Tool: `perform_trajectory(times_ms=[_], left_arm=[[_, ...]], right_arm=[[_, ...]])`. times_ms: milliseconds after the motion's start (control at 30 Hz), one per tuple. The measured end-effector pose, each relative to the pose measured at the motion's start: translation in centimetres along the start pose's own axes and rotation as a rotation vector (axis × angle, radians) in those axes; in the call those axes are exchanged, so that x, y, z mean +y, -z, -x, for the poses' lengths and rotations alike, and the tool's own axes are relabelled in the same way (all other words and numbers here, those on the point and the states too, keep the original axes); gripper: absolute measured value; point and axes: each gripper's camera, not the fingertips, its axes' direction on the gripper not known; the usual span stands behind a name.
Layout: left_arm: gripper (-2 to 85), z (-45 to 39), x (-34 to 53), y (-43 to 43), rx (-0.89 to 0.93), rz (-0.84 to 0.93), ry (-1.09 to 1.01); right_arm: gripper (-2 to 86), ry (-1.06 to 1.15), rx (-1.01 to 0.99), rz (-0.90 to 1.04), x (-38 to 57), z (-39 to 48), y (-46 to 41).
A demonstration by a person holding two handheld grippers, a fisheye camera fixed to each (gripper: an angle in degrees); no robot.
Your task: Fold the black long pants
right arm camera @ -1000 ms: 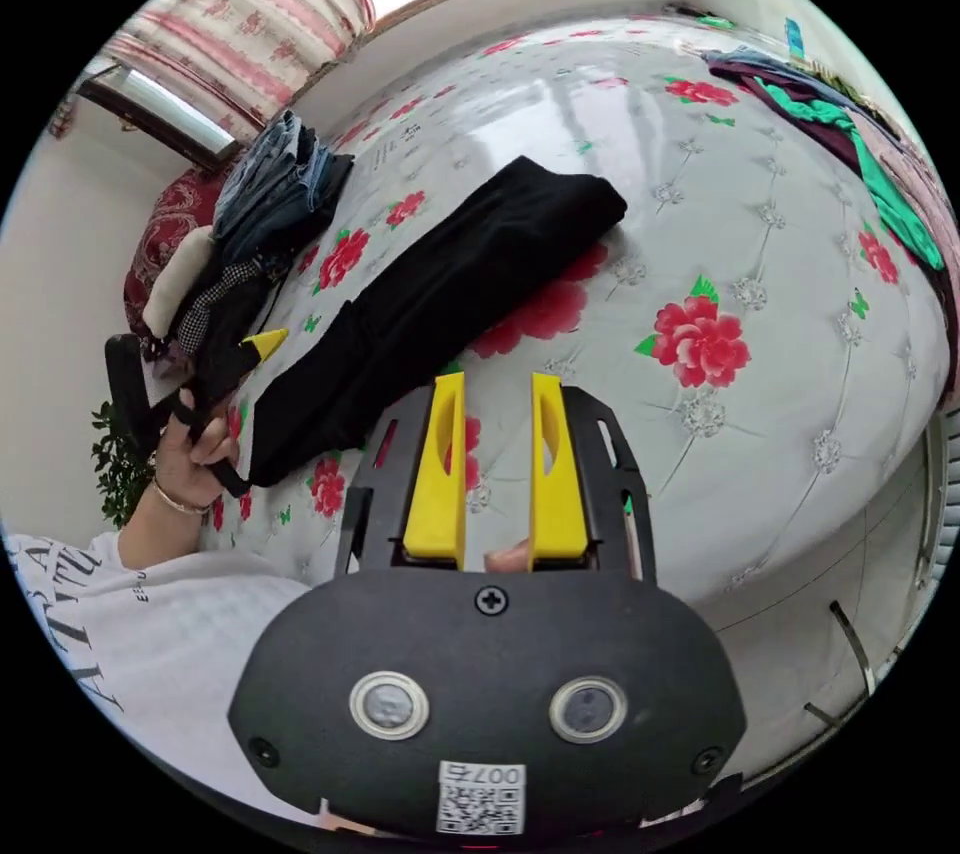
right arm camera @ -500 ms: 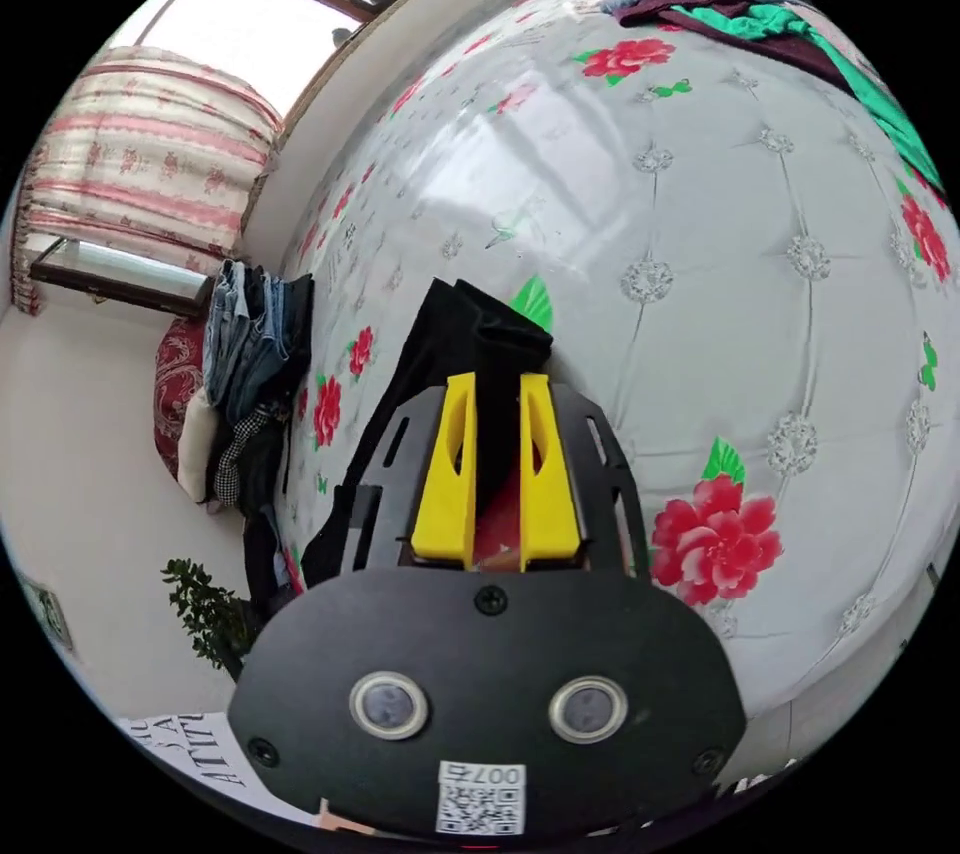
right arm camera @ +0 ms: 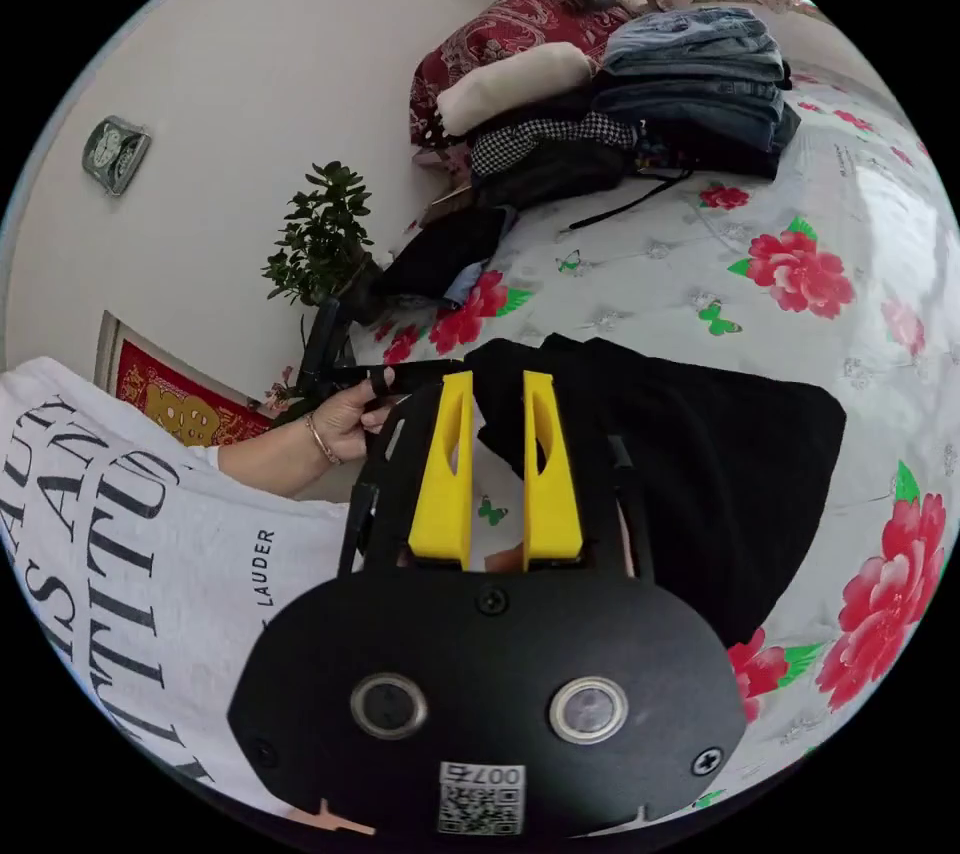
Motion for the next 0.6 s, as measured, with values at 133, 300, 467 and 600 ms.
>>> perform_trajectory(times_ms=[133,300,467,600], left_arm=[[12.3,1.3,-0.3,-0.6,0.103,0.038,-0.024],[15.6,0.7,-2.3,-4.2,0.213,0.148,-0.091],[10.9,-2.3,-4.5,-8.5,0.114,0.245,-0.197],[8.5,-2.9,-5.4,-8.1,0.101,0.25,-0.255]], right_arm=[[9.4,-0.191,0.112,-0.061,1.5,-4.8,1.3],[10.4,-0.481,0.237,-0.114,5.1,-13.3,6.7],[10.1,-0.61,0.092,-0.031,6.5,-17.8,3.8],[8.0,-0.653,-0.079,-0.049,5.8,-18.2,1.3]])
